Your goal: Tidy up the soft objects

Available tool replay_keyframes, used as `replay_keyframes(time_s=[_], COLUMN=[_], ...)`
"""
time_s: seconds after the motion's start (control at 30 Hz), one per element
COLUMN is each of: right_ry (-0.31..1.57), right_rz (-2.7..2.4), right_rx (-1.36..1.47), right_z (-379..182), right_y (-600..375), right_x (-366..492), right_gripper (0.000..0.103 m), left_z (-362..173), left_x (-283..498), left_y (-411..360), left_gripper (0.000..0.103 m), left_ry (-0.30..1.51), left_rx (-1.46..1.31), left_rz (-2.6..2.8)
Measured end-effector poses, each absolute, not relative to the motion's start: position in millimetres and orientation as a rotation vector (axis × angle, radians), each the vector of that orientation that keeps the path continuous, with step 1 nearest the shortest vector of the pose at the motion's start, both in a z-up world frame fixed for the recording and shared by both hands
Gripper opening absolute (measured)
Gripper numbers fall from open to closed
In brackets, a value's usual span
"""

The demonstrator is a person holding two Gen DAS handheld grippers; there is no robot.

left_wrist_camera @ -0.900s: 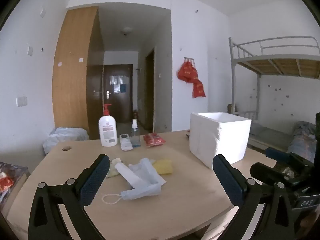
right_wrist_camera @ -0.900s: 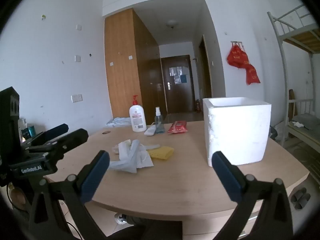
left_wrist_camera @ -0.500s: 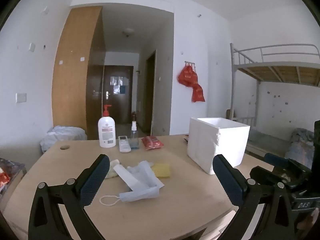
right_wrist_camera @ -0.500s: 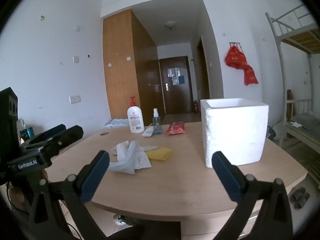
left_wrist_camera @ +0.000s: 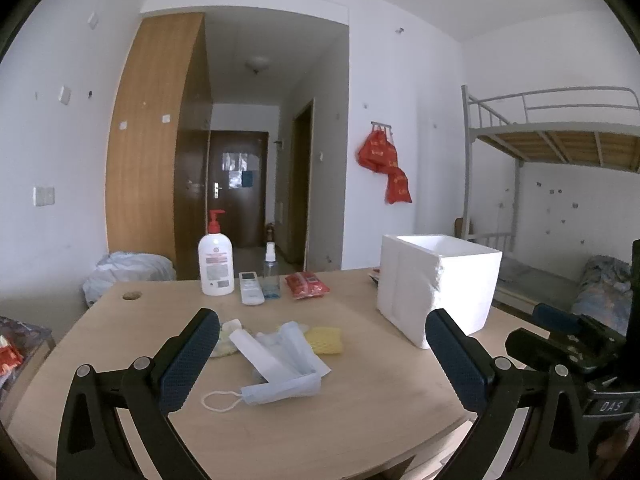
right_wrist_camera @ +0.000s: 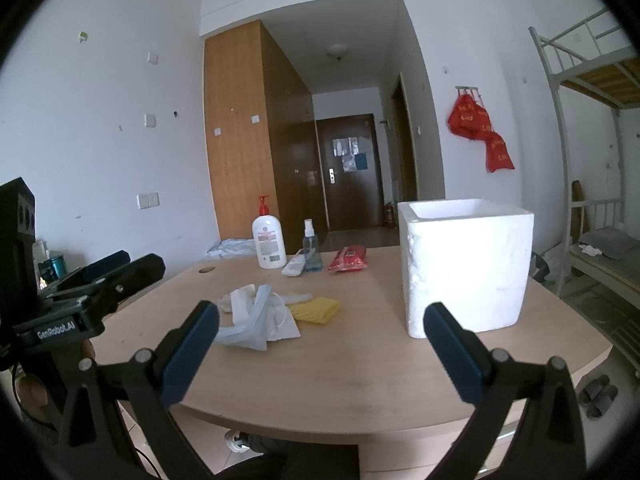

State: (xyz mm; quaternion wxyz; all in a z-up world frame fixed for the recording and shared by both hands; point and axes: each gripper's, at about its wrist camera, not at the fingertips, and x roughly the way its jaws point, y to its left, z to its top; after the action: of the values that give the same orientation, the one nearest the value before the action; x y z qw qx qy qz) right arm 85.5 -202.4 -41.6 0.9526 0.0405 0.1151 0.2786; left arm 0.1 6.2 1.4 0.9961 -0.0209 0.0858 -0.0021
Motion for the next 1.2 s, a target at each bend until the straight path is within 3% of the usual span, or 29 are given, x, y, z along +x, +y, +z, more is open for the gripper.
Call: replay_keyframes(time_s=[1.2], right_ry=[0.234], right_rz=[0.559], right_rx=[0.085], right_z=[-41.5], right_y=[-204.0], right_x=[86.5], right_gripper=[0.103], left_z=[3.0], left_x=[-2.1], left_y=[4.0], left_gripper=[0.103], left_ry=[0.172], left_rx=[-0.040], left_rz=[-0.009])
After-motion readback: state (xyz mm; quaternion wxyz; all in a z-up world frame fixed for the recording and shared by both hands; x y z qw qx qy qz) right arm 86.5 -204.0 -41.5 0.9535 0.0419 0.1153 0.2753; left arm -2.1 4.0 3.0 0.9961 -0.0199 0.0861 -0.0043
